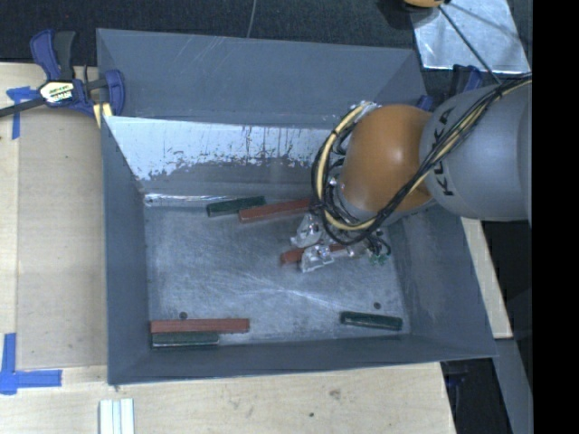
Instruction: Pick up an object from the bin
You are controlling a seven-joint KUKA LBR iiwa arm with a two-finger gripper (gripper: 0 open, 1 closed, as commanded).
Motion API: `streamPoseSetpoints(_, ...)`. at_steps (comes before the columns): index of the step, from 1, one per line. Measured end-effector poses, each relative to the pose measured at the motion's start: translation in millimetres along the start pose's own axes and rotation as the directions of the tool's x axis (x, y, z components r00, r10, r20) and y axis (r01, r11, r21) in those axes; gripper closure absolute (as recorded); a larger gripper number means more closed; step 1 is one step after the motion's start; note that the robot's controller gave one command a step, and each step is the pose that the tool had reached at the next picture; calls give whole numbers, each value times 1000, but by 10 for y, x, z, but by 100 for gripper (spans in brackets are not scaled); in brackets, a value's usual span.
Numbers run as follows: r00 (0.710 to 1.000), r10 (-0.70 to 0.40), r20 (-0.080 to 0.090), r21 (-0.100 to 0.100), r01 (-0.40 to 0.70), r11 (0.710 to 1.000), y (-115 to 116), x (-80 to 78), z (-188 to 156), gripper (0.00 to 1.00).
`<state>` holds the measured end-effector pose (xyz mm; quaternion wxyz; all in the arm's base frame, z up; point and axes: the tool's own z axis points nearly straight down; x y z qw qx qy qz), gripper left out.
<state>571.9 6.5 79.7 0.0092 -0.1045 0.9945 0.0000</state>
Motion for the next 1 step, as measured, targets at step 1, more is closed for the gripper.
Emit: streamPoseSetpoints(1,999,54,-10,1,-54,999,-153,-6,-1913,100)
